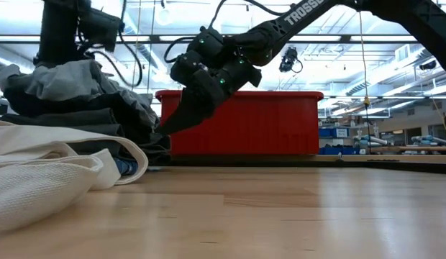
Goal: Fold Laundry from Bin
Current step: Fold the gray shirt
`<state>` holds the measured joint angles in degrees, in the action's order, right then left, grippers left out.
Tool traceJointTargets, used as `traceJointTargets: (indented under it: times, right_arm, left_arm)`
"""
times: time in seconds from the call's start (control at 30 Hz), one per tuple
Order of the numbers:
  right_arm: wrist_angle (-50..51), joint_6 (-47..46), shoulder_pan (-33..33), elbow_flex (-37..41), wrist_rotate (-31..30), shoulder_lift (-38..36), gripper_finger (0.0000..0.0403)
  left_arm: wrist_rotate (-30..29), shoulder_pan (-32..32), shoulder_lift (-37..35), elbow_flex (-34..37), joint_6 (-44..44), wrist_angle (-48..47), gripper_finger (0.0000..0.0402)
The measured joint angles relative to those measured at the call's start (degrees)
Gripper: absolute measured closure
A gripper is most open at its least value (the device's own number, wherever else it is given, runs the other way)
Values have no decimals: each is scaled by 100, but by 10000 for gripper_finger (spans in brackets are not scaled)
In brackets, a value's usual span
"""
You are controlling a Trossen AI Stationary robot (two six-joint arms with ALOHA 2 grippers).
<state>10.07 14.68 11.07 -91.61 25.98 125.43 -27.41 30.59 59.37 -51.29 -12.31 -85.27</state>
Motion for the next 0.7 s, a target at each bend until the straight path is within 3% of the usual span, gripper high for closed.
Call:
traceJointTargets:
  times: [0.13, 0.3, 0.4, 0.53, 0.7]
  right_arm:
    - [54, 6, 61, 0, -72, -22, 252]
    - [21, 47, 103, 0, -76, -86, 252]
    - [-126, 86, 107, 0, 10, -103, 252]
    - [-261, 72, 100, 0, 128, -103, 252]
    - [-279, 50, 96, 0, 127, -103, 252]
  left_arm:
    - [57, -33, -474, -7, 560, 188, 285]
    - [1038, -42, -1329, 172, 2011, 578, 285]
    - [1146, -78, -1699, 545, 2691, 589, 285]
    - [1154, -82, -1743, 891, 2436, 735, 287]
    - [1173, -81, -1123, 890, 2414, 770, 312]
